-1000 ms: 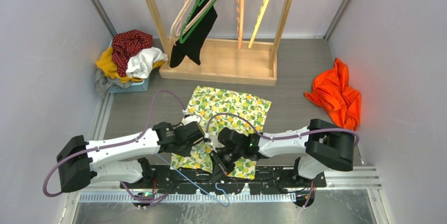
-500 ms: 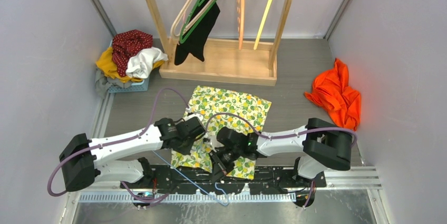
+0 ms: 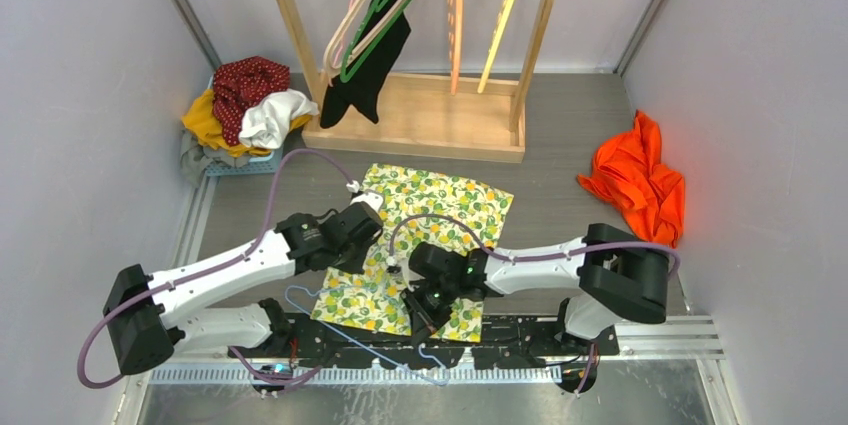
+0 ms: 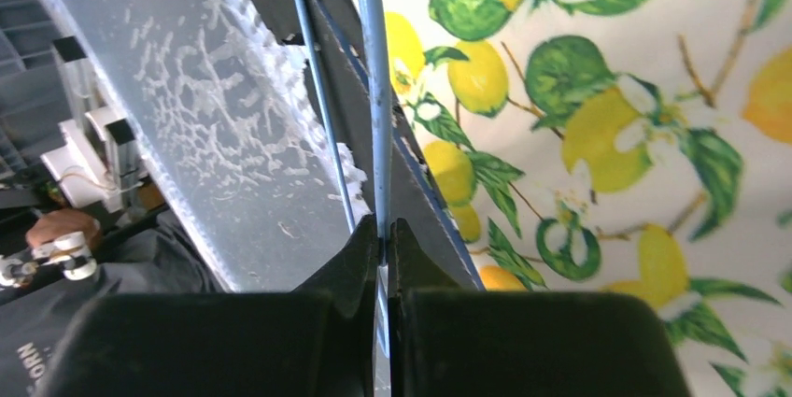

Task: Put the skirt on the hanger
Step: Hang the skirt on the hanger.

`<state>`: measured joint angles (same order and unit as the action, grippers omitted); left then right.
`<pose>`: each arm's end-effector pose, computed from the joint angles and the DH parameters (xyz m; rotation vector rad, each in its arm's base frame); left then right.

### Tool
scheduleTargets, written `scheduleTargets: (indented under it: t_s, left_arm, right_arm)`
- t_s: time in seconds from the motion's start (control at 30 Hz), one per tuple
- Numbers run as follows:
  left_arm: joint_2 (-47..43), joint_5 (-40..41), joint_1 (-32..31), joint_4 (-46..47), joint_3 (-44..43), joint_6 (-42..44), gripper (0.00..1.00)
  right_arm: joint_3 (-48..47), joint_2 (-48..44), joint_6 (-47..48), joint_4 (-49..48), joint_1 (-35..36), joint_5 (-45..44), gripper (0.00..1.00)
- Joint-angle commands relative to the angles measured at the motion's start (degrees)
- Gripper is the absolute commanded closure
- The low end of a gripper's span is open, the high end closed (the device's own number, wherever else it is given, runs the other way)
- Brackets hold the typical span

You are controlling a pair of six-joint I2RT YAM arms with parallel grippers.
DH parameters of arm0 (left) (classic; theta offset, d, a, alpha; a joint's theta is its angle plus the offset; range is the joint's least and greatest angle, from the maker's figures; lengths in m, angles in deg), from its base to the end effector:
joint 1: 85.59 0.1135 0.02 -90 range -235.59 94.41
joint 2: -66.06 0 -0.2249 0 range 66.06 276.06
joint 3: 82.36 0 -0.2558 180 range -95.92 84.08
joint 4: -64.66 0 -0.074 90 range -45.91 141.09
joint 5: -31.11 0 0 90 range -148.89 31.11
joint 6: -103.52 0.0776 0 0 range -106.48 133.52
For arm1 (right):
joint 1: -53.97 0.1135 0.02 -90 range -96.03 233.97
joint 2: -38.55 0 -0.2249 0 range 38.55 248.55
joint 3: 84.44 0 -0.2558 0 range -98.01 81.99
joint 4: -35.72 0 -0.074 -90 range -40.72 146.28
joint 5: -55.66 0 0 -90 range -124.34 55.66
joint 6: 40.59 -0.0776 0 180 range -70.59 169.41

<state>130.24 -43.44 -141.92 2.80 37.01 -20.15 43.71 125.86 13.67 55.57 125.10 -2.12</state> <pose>0.1499 -0.1877 0.1648 0.4433 2.6107 -0.1540 0.0570 0.2947 0.0749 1.0941 -2.5965 -1.1868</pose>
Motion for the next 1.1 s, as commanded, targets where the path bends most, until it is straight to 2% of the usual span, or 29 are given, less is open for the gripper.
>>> scheduleTargets:
  t_s: [0.0,0.2,0.33,0.5,0.77,1.07]
  left_arm:
    - [-1.54,0.76,0.1,1.31,-0.23,-0.03,1.0]
    - [-2.01,-0.66,0.13,2.03,2.06,-3.64,1.0]
    - [-2.07,-1.97,0.13,2.52,2.71,-4.36,1.0]
    - [-0.63,-5.04,0.15,1.28,1.96,-5.1,0.95]
    - [-0.1,-8.94,-1.23,1.9,2.87,-7.37,0.95]
    - [1.29,-11.17,-3.05,4.51,3.28,-8.4,0.95]
  right_arm:
    - [-0.81,-4.54,4.05,6.46,-0.33,-6.09,0.99]
    - [1.48,-8.5,3.87,8.55,-0.75,-18.16,0.99]
    - [1.52,-9.03,2.79,9.85,-1.21,-21.56,0.99]
    - [0.71,-6.8,2.48,12.61,-1.18,-20.26,0.99]
    - [-4.16,-7.12,2.52,23.15,-1.26,-31.28,0.99]
    - [-6.68,-5.69,3.97,24.94,-1.24,-39.89,0.99]
